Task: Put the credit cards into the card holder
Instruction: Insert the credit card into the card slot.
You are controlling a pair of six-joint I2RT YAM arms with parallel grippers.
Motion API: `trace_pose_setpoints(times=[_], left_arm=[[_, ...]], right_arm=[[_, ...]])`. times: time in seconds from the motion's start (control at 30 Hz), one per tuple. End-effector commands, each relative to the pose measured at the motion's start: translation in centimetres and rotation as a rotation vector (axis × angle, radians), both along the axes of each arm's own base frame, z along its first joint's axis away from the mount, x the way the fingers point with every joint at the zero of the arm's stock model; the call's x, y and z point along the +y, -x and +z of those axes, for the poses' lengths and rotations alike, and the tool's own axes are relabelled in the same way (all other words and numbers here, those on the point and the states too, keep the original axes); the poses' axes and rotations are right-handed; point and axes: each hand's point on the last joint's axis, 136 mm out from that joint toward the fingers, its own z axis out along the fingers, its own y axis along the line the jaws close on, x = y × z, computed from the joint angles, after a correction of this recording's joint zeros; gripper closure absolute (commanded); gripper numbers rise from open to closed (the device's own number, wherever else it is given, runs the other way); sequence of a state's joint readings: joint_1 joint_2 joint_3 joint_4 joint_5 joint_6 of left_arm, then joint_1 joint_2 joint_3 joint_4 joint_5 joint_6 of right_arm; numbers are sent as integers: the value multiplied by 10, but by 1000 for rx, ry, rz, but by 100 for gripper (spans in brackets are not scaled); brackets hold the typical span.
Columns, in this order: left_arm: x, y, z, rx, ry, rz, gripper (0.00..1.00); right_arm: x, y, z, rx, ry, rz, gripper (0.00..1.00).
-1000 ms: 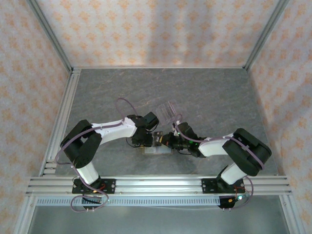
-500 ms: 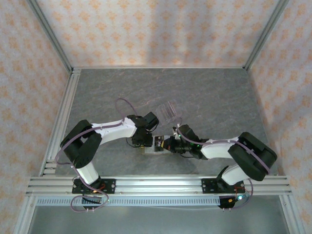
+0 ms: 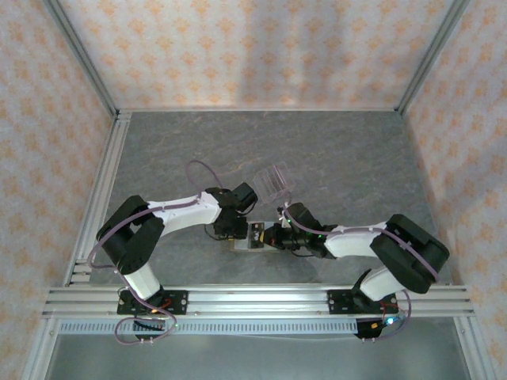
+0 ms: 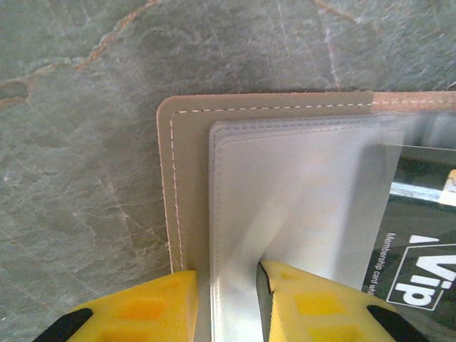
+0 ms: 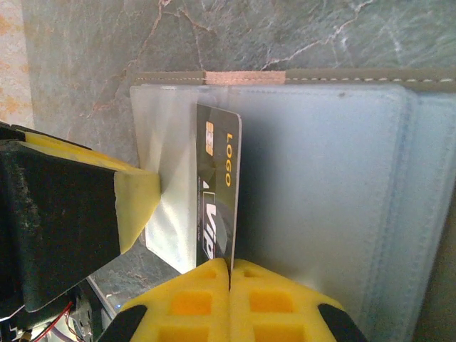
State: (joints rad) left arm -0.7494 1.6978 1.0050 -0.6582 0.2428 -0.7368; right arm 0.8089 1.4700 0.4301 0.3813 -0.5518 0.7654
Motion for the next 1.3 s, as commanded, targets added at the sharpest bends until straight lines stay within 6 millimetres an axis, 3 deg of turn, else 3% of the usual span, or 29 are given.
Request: trace_pose_setpoints(times=[0.0,0.97,1.27], left_arm=[[8,16,-6,34,-37,5,71],[5,23,-6,39,-11,13,70],[17,12,21,-8,6,46,72]], right_arm=[[3,6,-9,26,31,30,100],[39,-2,-19,51,-5,23,100],[33,0,-25,60,24,17,100]])
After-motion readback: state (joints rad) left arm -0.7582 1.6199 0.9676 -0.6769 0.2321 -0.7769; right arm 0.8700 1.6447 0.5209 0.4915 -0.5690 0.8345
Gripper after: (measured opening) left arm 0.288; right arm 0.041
